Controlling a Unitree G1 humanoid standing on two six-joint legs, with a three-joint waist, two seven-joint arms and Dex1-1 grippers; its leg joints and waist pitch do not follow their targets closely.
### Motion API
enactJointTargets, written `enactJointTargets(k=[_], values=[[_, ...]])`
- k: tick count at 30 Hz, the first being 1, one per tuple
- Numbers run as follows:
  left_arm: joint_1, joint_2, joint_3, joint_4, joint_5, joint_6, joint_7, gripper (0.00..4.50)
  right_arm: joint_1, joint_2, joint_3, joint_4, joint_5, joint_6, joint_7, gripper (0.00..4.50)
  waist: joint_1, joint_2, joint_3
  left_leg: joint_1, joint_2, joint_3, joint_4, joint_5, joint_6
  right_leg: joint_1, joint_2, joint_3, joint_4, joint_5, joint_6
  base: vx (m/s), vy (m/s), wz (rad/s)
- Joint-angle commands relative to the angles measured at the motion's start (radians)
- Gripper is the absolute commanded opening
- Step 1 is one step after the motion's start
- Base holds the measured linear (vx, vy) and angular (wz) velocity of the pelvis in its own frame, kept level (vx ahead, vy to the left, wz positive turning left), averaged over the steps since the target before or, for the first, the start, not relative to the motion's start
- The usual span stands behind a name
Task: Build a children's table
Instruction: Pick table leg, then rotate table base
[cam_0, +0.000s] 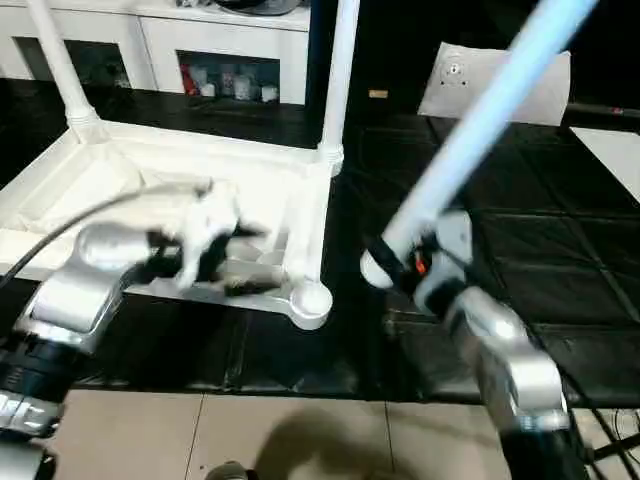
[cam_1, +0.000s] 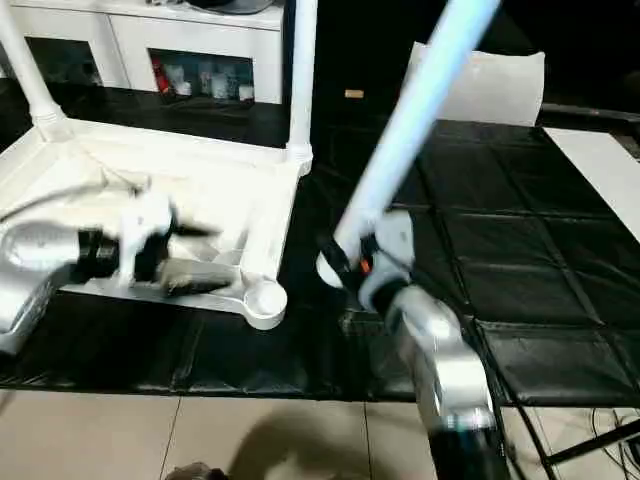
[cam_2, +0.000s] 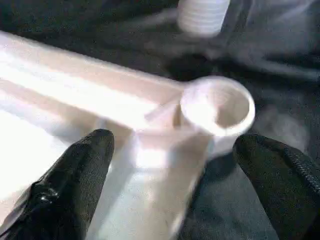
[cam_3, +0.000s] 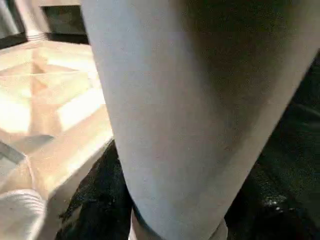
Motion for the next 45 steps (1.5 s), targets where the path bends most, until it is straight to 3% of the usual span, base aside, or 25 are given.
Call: enactJointTargets(k=[1,5,10,13,17,31,34,39,40,45], values=[[-0.013,0.006,-0.023,0.052,0.043,-0.075,-0.013,4.5,0.011,-0.002,-0.007,-0.029,-0.008,-0.016,-0.006,1.93,-0.002,0.032,-0.067,0.032,0.049,-0.015,-0.081,-0.234,-0.072,0.03,-0.073,0.048,-0.07,-0.08,-0.195,0.0,0.0,0.0],[-0.016,0.007,-0.028,0.087,0.048,-0.104,-0.04,4.16,0.021,-0.002,-0.007,-0.022,-0.016,-0.042,-0.008,1.93,-0.001,0.03,-0.066,0.032,0.051,-0.015,-0.082,-0.253,-0.065,0.03,-0.076,0.049,-0.072,-0.096,-0.205,0.0,0.0,0.0],[-0.032,0.005,-0.04,0.136,0.06,-0.15,-0.104,3.76,0.038,-0.011,-0.004,-0.053,0.052,0.064,0.046,1.93,0.001,0.029,-0.065,0.034,0.053,-0.015,-0.082,-0.256,-0.056,0.03,-0.078,0.05,-0.07,-0.095,-0.216,0.0,0.0,0.0],[-0.051,-0.004,-0.048,0.18,0.082,-0.186,-0.112,3.38,0.052,-0.024,0.019,-0.07,0.058,0.056,0.079,1.93,0.002,0.029,-0.065,0.032,0.052,-0.015,-0.082,-0.245,-0.052,0.032,-0.078,0.049,-0.07,-0.077,-0.213,0.0,0.0,0.0],[-0.088,-0.027,-0.058,0.247,0.108,-0.22,-0.109,3.08,0.053,-0.023,0.019,-0.069,0.06,0.053,0.08,1.93,0.002,0.028,-0.066,0.034,0.053,-0.015,-0.081,-0.253,-0.058,0.031,-0.081,0.049,-0.071,-0.096,-0.219,0.0,0.0,0.0],[-0.208,-0.072,-0.104,0.452,0.192,-0.324,-0.177,1.76,0.059,-0.042,0.034,-0.096,0.077,0.08,0.124,1.93,0.006,0.03,-0.069,0.033,0.054,-0.015,-0.078,-0.22,-0.045,0.036,-0.085,0.049,-0.067,-0.035,-0.239,0.0,0.0,0.0],[-0.222,-0.077,-0.109,0.476,0.201,-0.332,-0.181,1.4,0.06,-0.043,0.035,-0.097,0.079,0.081,0.127,1.93,0.005,0.03,-0.067,0.034,0.055,-0.015,-0.079,-0.24,-0.048,0.035,-0.085,0.049,-0.07,-0.055,-0.243,0.0,0.0,0.0],[-0.257,-0.083,-0.123,0.543,0.233,-0.37,-0.194,1.33,0.057,-0.044,0.036,-0.099,0.079,0.089,0.136,1.93,0.008,0.03,-0.068,0.034,0.056,-0.016,-0.079,-0.24,-0.048,0.036,-0.087,0.049,-0.069,-0.052,-0.245,0.0,0.0,0.0],[-0.266,-0.086,-0.122,0.565,0.243,-0.382,-0.198,1.05,0.056,-0.045,0.036,-0.099,0.079,0.09,0.138,1.93,0.007,0.029,-0.068,0.033,0.056,-0.016,-0.08,-0.24,-0.047,0.036,-0.086,0.048,-0.068,-0.047,-0.248,0.0,0.0,0.0],[-0.285,-0.095,-0.122,0.604,0.263,-0.4,-0.192,0.62,0.052,-0.051,0.042,-0.095,0.083,0.092,0.151,1.93,0.009,0.026,-0.067,0.033,0.057,-0.016,-0.079,-0.243,-0.043,0.036,-0.09,0.049,-0.07,-0.067,-0.25,0.0,0.0,0.0]])
